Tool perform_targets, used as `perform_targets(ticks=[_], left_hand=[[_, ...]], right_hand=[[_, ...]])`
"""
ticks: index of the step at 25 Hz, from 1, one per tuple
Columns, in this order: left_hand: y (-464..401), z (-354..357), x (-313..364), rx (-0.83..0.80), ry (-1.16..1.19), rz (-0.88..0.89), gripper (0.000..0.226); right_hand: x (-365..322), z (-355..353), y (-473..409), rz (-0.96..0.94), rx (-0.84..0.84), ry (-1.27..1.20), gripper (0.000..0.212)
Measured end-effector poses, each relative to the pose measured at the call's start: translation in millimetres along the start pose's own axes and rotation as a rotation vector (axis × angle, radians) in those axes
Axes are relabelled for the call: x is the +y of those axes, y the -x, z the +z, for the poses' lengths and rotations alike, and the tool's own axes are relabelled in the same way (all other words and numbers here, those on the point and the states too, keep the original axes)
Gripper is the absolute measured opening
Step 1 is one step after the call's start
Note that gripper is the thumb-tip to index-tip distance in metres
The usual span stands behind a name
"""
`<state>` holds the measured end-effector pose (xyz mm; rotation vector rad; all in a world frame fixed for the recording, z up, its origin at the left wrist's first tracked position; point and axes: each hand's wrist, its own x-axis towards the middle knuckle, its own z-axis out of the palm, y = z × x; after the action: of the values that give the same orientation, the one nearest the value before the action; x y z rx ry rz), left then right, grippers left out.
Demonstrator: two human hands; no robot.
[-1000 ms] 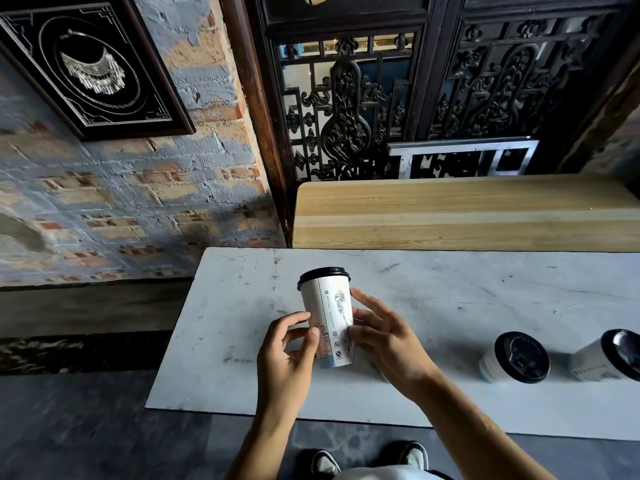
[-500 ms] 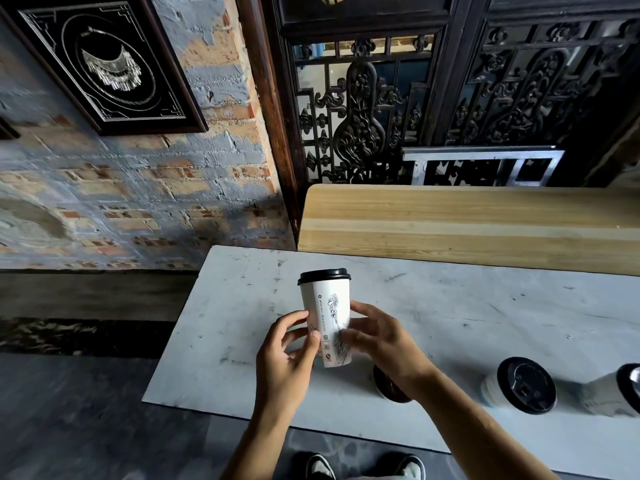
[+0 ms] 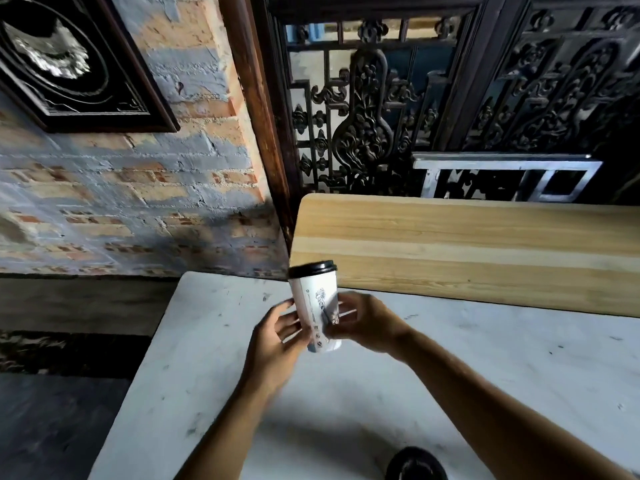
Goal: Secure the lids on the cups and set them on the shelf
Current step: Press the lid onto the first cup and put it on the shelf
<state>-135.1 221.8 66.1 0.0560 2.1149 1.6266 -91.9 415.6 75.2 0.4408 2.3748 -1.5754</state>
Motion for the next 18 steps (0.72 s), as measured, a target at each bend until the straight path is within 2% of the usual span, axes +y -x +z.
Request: perform_targets(ticks=[4,6,10,13,16,18], left_hand=[[-119,-6,5,-0.08,-0.032,-0.007,0.065],[-180,-3,-3,-0.092,-0.052,-0.001,0.065],[-274,9,-18,-0.084,-0.091,0.064,0.072],[-323,15,-39,-0.095,-0.16,0.157,0.066],[-346,12,-65,-0.044,-0.293,0.296,0.06],[-348,11,-74,-0.039,-0.379,0.329,0.063]], right_hand=[[7,-10,-109,0.042,0.1,0.021,0.066],[18,-11,-166,0.017,0.152,0.052,0.071],[39,-15,-253,-0.098,0.257,0.152,0.059],[59,-14,-290,-0.157,0.33,0.215,0.05],[76,-4,-307,-0.196,0.372,0.251,0.054],[82,2,-311,-0.212,0.38,0.282,0.056]])
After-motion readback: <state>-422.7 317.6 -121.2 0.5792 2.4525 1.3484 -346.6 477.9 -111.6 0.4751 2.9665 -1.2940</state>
